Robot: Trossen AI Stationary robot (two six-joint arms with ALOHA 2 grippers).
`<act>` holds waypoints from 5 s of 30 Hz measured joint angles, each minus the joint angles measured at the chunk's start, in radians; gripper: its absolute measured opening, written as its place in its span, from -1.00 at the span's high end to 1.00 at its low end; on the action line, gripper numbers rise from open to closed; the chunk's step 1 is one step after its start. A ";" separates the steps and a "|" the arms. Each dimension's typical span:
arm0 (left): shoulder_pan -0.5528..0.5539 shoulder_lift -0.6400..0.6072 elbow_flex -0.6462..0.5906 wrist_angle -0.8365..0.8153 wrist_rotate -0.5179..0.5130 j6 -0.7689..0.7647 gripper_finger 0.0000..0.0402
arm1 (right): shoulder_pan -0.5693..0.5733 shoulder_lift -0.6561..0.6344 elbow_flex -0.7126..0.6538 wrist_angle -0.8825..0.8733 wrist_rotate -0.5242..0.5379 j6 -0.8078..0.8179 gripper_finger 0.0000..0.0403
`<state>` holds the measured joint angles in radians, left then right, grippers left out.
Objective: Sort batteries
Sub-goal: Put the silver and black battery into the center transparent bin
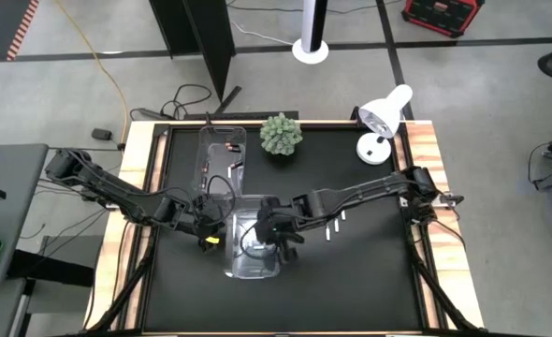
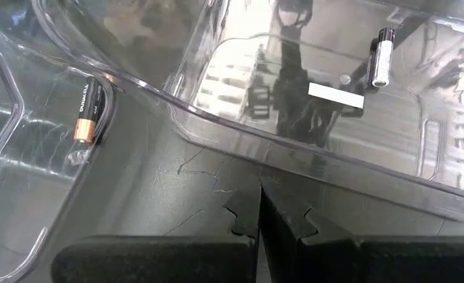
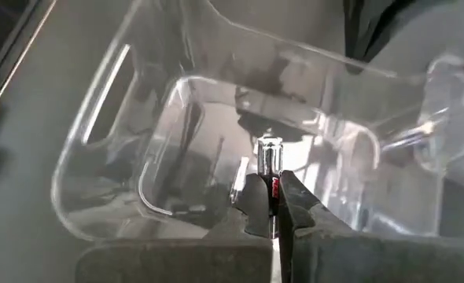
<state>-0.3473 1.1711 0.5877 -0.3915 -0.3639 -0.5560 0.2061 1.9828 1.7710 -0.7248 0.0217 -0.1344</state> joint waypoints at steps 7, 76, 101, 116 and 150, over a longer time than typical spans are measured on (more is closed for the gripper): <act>0.000 0.000 -0.001 0.009 -0.002 0.006 0.99 | -0.024 0.093 0.000 0.025 -0.065 0.071 0.99; 0.000 0.000 0.000 0.017 -0.002 0.002 0.99 | -0.192 -0.238 -0.633 0.194 0.090 0.242 0.27; 0.000 0.000 0.000 0.024 -0.002 -0.005 0.99 | -0.207 -0.053 -0.632 0.217 0.079 0.239 0.67; 0.000 0.000 0.000 0.024 -0.002 -0.008 0.99 | -0.173 -0.048 -0.577 0.165 0.094 0.241 0.94; 0.000 0.000 0.000 0.024 -0.002 0.002 0.99 | -0.155 -0.045 -0.285 -0.194 0.119 0.258 0.95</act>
<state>-0.3470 1.1709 0.5877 -0.3679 -0.3660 -0.5541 0.0506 1.9377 1.4858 -0.9191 0.1402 0.1238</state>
